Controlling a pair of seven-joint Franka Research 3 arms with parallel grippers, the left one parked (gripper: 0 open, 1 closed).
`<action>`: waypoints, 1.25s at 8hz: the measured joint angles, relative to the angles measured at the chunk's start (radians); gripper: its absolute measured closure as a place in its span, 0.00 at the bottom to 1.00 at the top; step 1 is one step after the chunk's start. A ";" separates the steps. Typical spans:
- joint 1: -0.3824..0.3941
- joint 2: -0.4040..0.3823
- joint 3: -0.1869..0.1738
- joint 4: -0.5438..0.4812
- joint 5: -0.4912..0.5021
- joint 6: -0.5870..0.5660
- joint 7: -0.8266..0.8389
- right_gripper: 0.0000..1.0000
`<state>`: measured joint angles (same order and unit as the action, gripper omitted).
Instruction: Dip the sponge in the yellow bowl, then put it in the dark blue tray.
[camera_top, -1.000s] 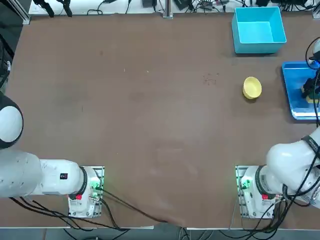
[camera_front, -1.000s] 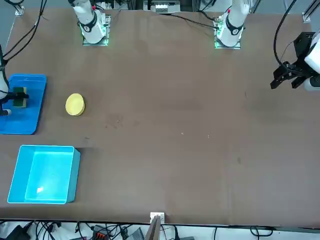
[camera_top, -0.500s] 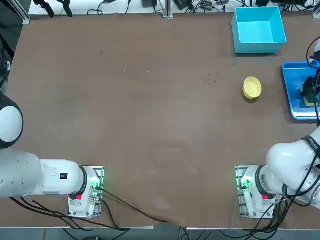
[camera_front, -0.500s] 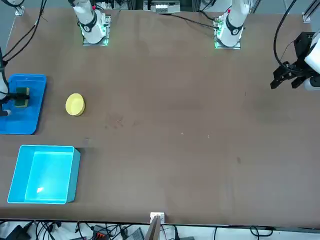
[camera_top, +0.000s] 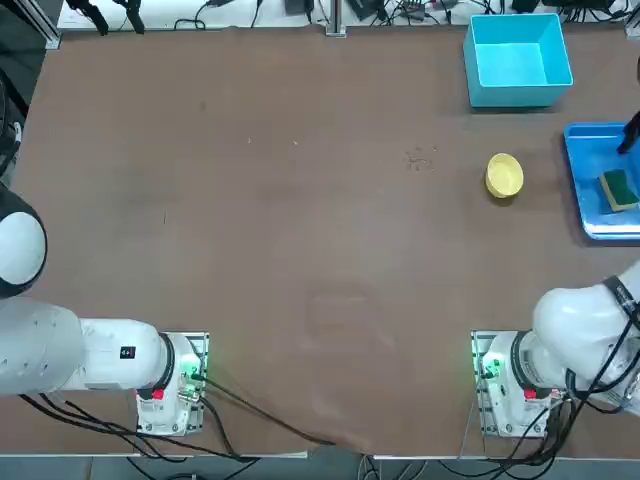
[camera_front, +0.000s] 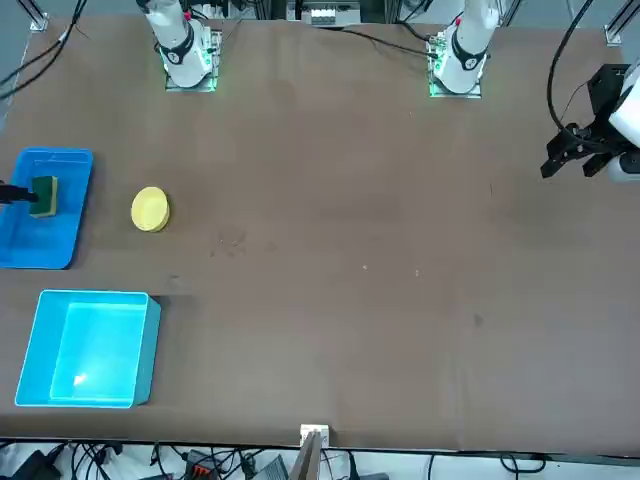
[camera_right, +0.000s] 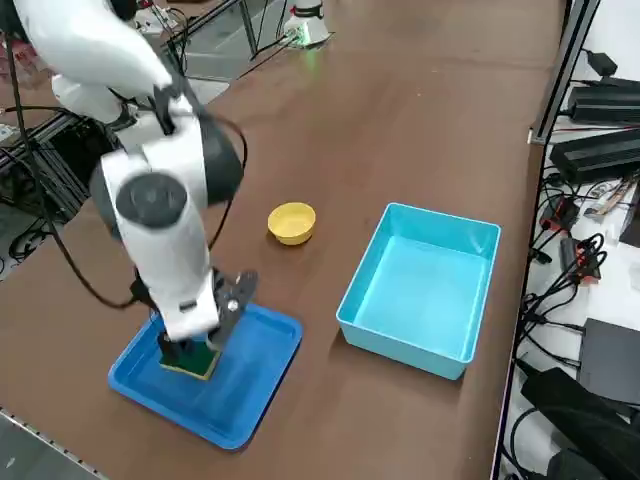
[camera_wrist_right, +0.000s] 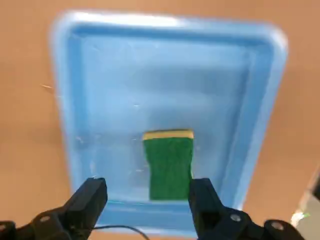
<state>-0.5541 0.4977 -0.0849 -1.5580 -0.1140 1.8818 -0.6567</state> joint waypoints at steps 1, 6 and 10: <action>0.052 -0.084 0.003 0.003 0.021 -0.047 0.003 0.00; 0.308 -0.366 0.009 -0.005 0.113 -0.192 0.205 0.00; 0.524 -0.457 0.012 -0.011 0.115 -0.258 0.583 0.00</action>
<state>-0.0297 0.0408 -0.0731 -1.5694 0.0011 1.6237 -0.0741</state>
